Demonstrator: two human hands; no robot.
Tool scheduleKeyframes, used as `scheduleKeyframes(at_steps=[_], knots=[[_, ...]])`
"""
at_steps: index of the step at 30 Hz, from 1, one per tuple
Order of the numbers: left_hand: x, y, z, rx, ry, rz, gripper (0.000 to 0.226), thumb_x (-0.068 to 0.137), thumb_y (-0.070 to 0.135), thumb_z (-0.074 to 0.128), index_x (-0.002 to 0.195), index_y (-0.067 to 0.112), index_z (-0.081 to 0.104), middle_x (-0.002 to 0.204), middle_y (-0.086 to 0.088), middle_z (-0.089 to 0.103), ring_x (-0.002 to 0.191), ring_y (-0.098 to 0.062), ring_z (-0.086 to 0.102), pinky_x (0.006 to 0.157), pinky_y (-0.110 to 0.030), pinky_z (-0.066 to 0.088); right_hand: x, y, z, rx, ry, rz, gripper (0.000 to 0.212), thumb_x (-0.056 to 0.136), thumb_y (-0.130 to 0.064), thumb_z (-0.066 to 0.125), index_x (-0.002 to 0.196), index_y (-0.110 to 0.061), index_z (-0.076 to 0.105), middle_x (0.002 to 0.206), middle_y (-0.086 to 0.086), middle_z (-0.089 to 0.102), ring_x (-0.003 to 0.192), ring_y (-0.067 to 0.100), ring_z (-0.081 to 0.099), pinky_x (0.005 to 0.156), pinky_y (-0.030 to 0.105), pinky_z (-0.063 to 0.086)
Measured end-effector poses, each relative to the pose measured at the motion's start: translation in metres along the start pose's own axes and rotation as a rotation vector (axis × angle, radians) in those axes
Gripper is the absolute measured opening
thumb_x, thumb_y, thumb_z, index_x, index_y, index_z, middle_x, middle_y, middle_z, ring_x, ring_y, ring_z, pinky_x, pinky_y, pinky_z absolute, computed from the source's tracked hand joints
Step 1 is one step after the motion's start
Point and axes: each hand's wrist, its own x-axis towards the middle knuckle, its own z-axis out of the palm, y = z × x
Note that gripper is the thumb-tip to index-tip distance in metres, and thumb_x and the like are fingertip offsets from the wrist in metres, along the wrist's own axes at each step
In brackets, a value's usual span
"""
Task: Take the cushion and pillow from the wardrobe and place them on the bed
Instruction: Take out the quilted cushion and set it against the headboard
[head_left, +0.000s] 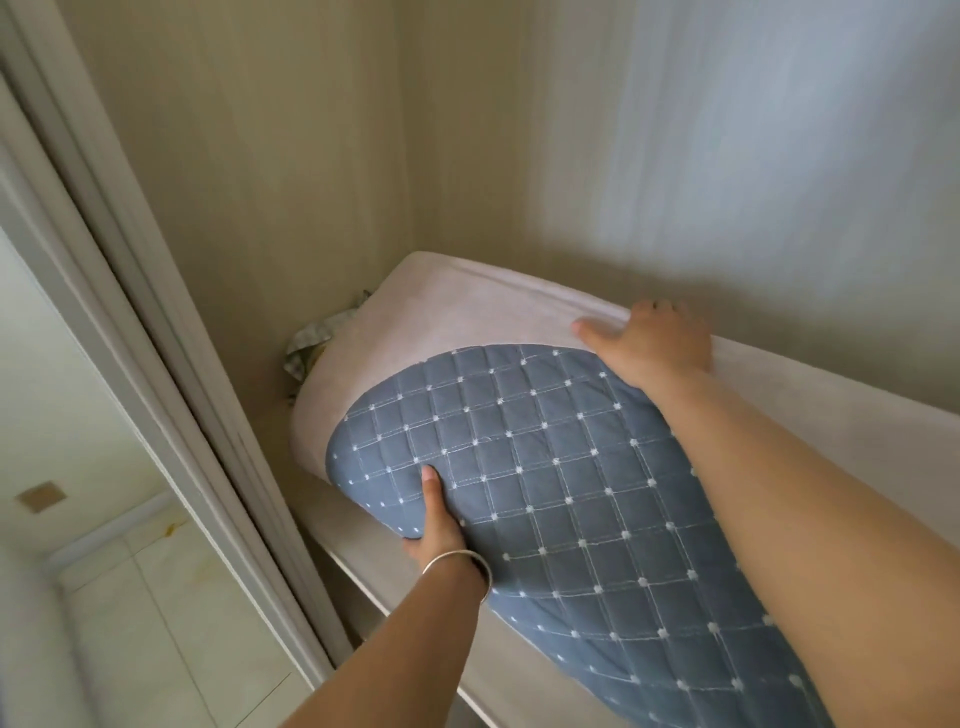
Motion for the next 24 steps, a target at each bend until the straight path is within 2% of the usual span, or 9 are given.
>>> scheduleKeyframes(at_steps=[5,10,14,16,18,21,24], knots=[[-0.019,0.034,0.004,0.076,-0.033,0.138,0.111,0.060,0.060,0.077,0.148,0.021,0.021,0.146,-0.007,0.040,0.128,-0.033,0.044,0.110,-0.049,0.031,-0.015,0.006,-0.034,0.008,-0.003,0.076,0.094,0.072,-0.083,0.028,0.119,-0.007,0.055,0.119,0.016,0.060,0.111,0.032,0.053,0.089,0.039,0.038],[-0.048,0.090,0.004,0.205,-0.150,0.290,0.118,0.056,0.068,0.074,0.149,0.025,0.016,0.149,-0.009,0.036,0.130,-0.036,0.041,0.111,-0.052,0.029,-0.040,0.002,-0.079,0.117,0.071,0.193,0.096,0.070,-0.085,0.024,0.118,-0.008,0.057,0.114,0.015,0.062,0.107,0.034,0.055,0.088,0.039,0.038],[-0.091,0.130,-0.002,0.247,-0.225,0.466,0.118,0.050,0.071,0.075,0.147,0.029,0.021,0.143,-0.009,0.041,0.123,-0.035,0.046,0.108,-0.049,0.033,-0.062,0.002,-0.111,0.366,0.093,0.353,0.107,0.058,-0.093,0.023,0.112,-0.005,0.055,0.107,0.016,0.065,0.100,0.037,0.060,0.088,0.042,0.046],[-0.114,0.147,-0.005,0.325,-0.206,0.544,0.115,0.052,0.073,0.071,0.146,0.031,0.021,0.142,-0.010,0.041,0.125,-0.035,0.044,0.108,-0.047,0.032,-0.080,0.001,-0.122,0.489,0.081,0.409,0.112,0.053,-0.095,0.021,0.107,-0.005,0.058,0.102,0.015,0.066,0.090,0.035,0.062,0.079,0.040,0.049],[-0.134,0.163,-0.008,0.383,-0.192,0.628,0.117,0.050,0.076,0.069,0.147,0.033,0.019,0.142,-0.013,0.040,0.127,-0.036,0.042,0.108,-0.049,0.032,-0.097,-0.002,-0.129,0.560,0.057,0.445,0.111,0.057,-0.093,0.021,0.113,-0.004,0.057,0.108,0.016,0.064,0.092,0.035,0.062,0.073,0.035,0.046],[-0.164,0.182,-0.012,0.448,-0.210,0.758,0.117,0.049,0.078,0.067,0.146,0.035,0.017,0.141,-0.013,0.038,0.128,-0.036,0.039,0.108,-0.050,0.030,-0.116,-0.003,-0.142,0.648,0.055,0.495,0.101,0.072,-0.084,0.025,0.125,-0.001,0.051,0.124,0.019,0.058,0.106,0.035,0.058,0.072,0.034,0.037],[-0.189,0.194,-0.017,0.506,-0.236,0.880,0.115,0.052,0.080,0.064,0.146,0.037,0.015,0.141,-0.012,0.036,0.131,-0.034,0.034,0.109,-0.052,0.027,-0.136,-0.004,-0.157,0.731,0.066,0.513,0.097,0.076,-0.080,0.027,0.127,-0.001,0.051,0.126,0.019,0.057,0.107,0.035,0.058,0.071,0.033,0.036]])
